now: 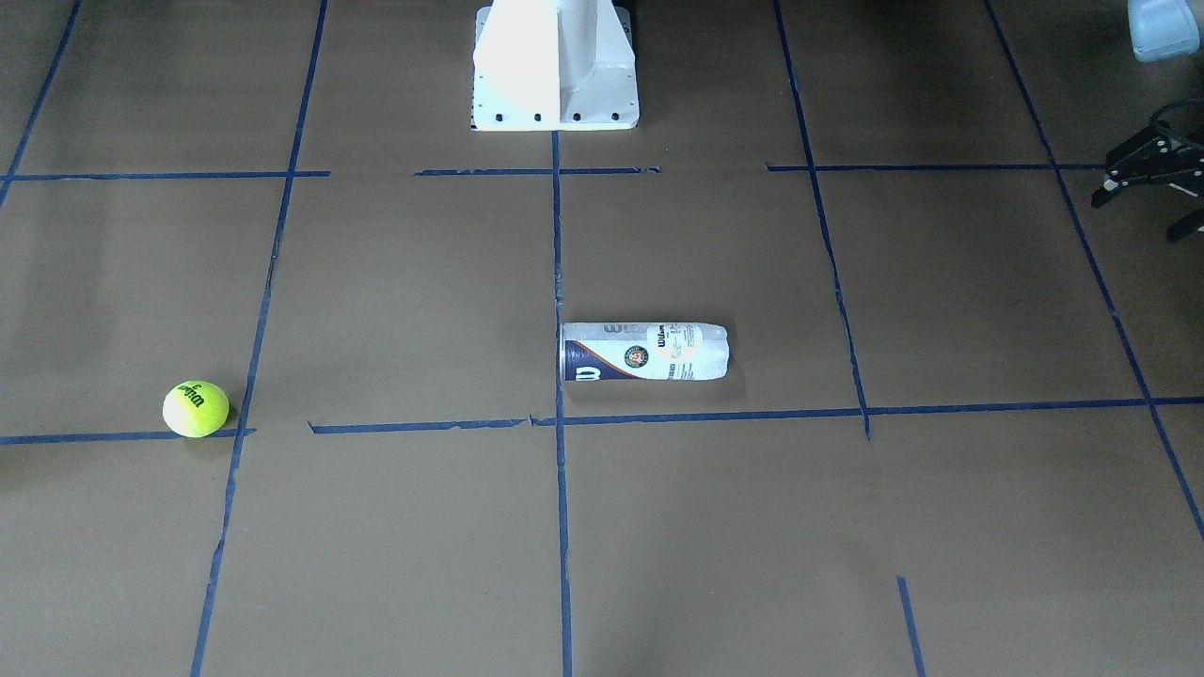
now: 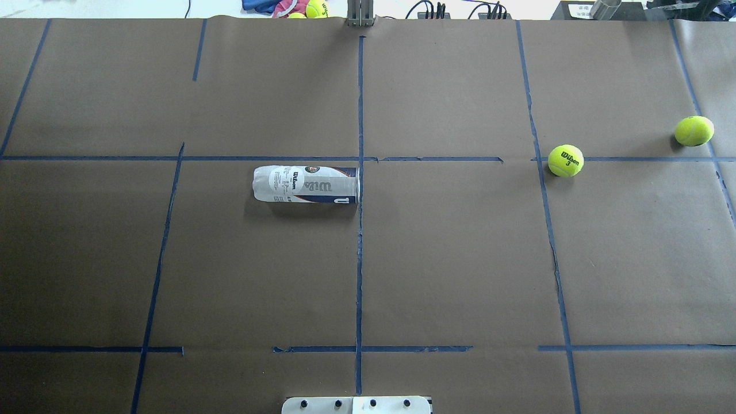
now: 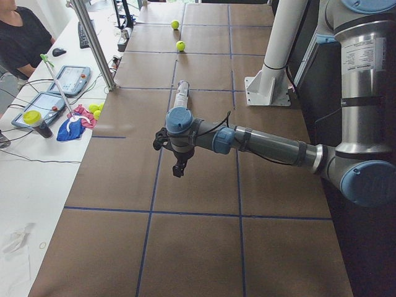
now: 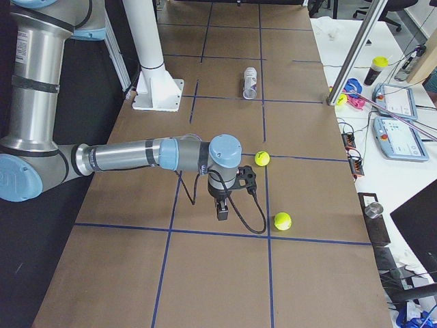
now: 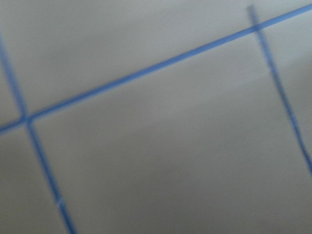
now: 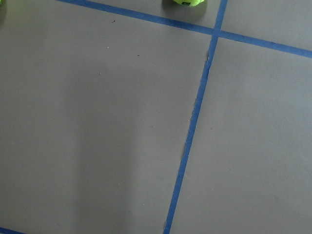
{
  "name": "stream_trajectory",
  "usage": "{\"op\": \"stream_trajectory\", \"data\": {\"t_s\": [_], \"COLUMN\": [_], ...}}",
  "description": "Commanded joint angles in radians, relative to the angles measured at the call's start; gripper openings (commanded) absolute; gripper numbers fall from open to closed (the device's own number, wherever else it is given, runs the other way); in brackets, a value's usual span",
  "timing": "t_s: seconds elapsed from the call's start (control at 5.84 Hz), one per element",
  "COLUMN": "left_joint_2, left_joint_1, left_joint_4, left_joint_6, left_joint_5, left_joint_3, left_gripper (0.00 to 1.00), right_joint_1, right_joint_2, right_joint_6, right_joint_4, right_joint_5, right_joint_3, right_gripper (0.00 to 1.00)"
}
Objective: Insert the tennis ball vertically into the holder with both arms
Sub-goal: 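Reach the left gripper to the lying clear tube and grasp it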
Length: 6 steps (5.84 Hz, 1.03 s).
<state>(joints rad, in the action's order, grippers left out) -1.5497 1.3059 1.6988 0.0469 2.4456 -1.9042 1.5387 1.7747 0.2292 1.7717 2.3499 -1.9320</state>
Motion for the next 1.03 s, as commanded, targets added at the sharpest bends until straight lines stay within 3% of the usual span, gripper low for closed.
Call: {"op": "stream_trajectory", "data": {"t_s": [0.0,0.34,0.86], "left_joint_2": [-0.167,-0.336,-0.561], "left_joint_1": [-0.185,-0.314,-0.612], "left_joint_4": [0.030,0.022,0.022], "left_joint_6": [0.004,-0.004,-0.022], "left_joint_5": [-0.031,-0.092,-0.354], "left_joint_3": [0.004,-0.002,0.080], "left_gripper": [0.95,1.00,1.00], "right_joint_1": [0.000,0.000,0.000], "right_joint_2": [-0.003,-0.004,-0.003], "right_joint_6": [0.005,0.004,0.004], "right_joint_4": [-0.002,0.000,0.000], "right_joint_5": [-0.001,0.000,-0.001], "right_joint_3": [-0.001,0.001,0.002], "right_gripper": [1.00,1.00,1.00]}}
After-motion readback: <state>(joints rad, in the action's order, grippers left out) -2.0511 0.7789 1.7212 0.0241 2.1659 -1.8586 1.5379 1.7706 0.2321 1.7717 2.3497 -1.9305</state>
